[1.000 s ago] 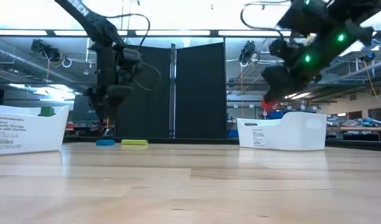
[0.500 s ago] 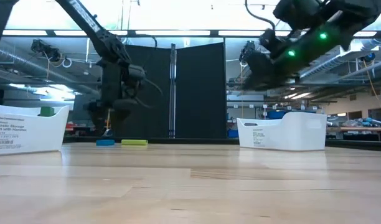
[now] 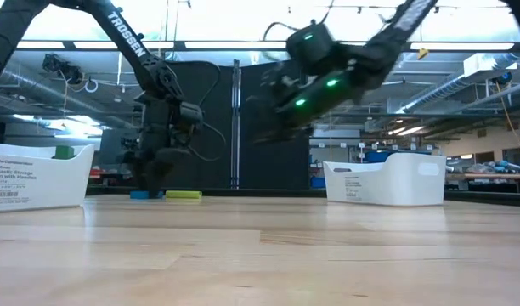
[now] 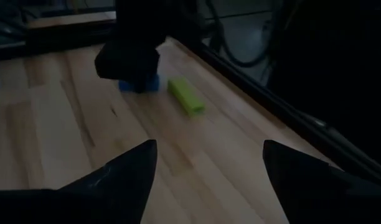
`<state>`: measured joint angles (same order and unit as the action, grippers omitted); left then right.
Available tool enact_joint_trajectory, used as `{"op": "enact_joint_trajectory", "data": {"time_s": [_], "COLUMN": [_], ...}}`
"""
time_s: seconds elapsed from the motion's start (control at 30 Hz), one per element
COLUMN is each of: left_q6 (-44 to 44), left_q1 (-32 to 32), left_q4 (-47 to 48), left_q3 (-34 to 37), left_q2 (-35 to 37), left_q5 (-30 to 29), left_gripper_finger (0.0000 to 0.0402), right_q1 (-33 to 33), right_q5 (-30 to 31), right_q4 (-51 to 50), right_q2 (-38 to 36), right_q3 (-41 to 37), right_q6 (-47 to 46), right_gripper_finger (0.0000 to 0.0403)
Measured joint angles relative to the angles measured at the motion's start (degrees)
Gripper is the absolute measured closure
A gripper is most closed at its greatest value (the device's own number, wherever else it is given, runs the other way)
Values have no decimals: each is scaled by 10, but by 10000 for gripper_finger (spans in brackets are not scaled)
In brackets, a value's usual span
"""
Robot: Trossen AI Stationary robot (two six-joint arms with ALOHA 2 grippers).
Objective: Sort blocks by size
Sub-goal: Put the large blue block into the left white bin
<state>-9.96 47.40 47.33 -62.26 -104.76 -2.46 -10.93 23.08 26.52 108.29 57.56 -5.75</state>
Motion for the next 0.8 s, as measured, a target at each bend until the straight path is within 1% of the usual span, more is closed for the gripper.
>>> {"op": "enact_joint_trajectory", "data": {"time_s": [0.03,0.13,0.2,0.27,0.33,0.43,0.5,0.63,0.7,0.8], "left_q6": [6,26,38,45,50,50,47,-8,-41,-86], "left_q1": [0,0,-2,-4,-11,-37,-64,-136,-171,-215], "left_q4": [-1,-4,-3,18,45,103,155,247,278,293], "left_q3": [0,4,5,4,4,4,3,3,4,15], "left_q2": [3,17,39,85,140,233,295,384,423,472], "left_q5": [-1,-7,-27,-31,-34,-23,-19,-14,-13,-8], "left_gripper_finger": [280,279,279,279,279,279,279,279,279,279], "right_q1": [-5,-17,-24,-31,-37,-46,-53,-64,-66,-66], "right_q5": [-11,-50,-88,-126,-159,-194,-232,-301,-314,-290], "right_q4": [0,0,-4,-15,-50,-149,-230,-399,-472,-561], "right_q2": [19,69,100,130,156,191,213,266,293,332], "right_q3": [20,78,117,154,199,279,344,494,571,685], "right_q6": [3,17,27,33,40,60,74,93,107,146], "right_gripper_finger": [100,103,103,102,100,98,98,102,104,104]}}
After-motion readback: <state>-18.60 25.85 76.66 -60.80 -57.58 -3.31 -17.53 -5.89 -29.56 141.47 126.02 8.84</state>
